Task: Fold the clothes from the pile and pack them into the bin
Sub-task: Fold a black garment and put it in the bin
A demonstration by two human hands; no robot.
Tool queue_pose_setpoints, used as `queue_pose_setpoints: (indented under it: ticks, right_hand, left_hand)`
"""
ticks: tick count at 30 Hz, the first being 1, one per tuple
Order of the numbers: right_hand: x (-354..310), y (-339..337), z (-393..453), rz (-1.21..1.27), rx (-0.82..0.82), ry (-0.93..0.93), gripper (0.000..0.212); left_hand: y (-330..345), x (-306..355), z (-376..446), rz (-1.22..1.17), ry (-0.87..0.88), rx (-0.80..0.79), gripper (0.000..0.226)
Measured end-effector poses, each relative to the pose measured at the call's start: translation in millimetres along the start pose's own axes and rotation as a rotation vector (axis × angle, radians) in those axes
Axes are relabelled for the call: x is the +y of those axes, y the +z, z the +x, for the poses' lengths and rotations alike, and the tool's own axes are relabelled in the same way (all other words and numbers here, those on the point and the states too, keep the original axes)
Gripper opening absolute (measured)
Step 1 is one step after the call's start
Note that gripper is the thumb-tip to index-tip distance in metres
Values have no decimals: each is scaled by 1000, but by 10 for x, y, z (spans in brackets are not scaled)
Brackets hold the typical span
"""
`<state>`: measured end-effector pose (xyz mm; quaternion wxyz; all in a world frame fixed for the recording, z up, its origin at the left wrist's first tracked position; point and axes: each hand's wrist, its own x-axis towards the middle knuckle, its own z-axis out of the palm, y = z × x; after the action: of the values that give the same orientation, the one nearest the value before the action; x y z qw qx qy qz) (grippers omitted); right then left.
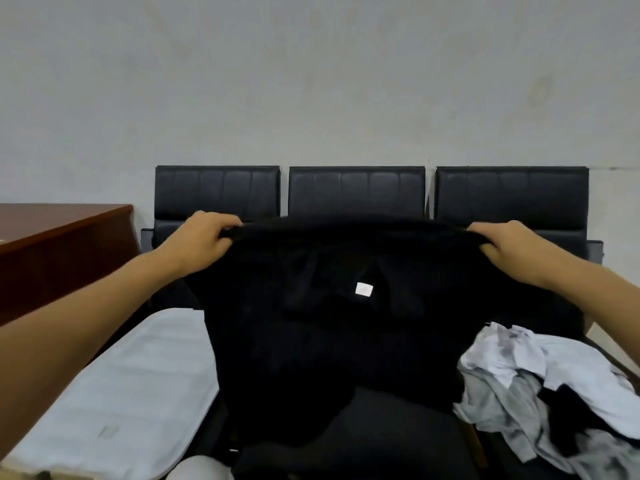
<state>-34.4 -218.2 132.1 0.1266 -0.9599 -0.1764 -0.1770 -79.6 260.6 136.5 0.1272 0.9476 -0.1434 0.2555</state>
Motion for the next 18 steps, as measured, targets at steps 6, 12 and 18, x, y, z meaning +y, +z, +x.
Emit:
queue_pose_setpoints:
  ticks: [6, 12, 18]
  right_hand:
    - [-23, -39, 17, 166, 6, -49, 32]
    - [34, -57, -4, 558, -241, -32, 20]
    - [461, 65, 116, 889, -664, 86, 46]
  left_hand:
    - [-34, 61, -37, -172, -42, 36, 35]
    - [12, 85, -68, -460, -90, -130, 40]
    - [160, -206, -20, -820, -257, -588, 67]
